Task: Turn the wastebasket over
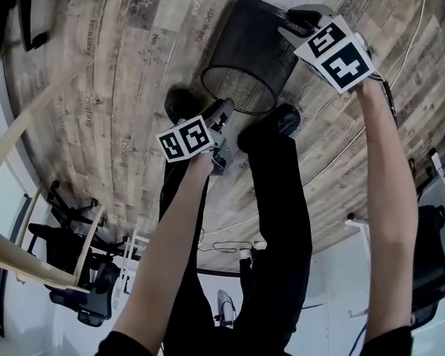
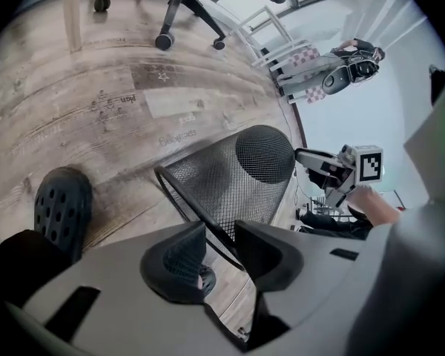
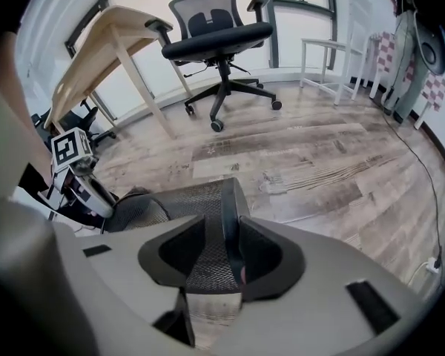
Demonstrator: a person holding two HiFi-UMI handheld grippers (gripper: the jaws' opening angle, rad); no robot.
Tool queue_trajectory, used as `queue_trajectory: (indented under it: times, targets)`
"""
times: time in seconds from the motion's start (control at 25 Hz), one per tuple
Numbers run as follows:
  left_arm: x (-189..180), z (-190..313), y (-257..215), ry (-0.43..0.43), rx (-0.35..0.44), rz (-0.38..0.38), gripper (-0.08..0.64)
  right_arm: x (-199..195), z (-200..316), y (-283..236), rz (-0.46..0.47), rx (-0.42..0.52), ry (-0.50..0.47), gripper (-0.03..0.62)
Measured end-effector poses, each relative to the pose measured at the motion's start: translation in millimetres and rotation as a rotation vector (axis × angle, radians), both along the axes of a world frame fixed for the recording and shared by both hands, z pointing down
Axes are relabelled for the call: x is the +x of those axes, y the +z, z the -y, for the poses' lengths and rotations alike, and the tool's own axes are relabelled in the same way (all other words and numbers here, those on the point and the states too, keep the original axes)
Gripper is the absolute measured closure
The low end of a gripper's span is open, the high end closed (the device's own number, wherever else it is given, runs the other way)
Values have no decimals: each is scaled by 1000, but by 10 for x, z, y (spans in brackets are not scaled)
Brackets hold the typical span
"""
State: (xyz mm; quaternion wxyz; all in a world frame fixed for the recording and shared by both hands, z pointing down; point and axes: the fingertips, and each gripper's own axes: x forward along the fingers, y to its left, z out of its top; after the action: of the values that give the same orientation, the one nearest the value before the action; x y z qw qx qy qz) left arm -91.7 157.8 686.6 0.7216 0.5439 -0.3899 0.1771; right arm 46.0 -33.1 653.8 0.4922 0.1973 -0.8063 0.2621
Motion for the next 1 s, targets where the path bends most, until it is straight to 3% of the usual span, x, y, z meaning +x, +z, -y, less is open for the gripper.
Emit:
queue_trajectory:
  times: [0.12, 0.52, 0.6, 0.72, 0.88, 1.0]
  targets:
    - [-65, -112, 6, -6, -14, 11, 423, -83, -38, -122, 20, 19, 4, 471]
    - [-353, -465, 112, 45, -35, 41, 420, -498, -362, -541, 148, 18, -71, 505]
    - [-387, -508, 139, 59, -33, 47, 419, -568, -448, -559, 150, 18, -116, 475]
    - [-399, -559, 151, 76, -26, 57, 419, -593, -537, -474, 122, 16, -151, 374]
    - [-387, -575, 159, 61, -25, 42, 419, -593, -533, -437, 144, -21, -75, 368]
    - [-408, -628, 171, 60, -44, 36, 420, -638, -584, -490, 155, -19, -76, 377]
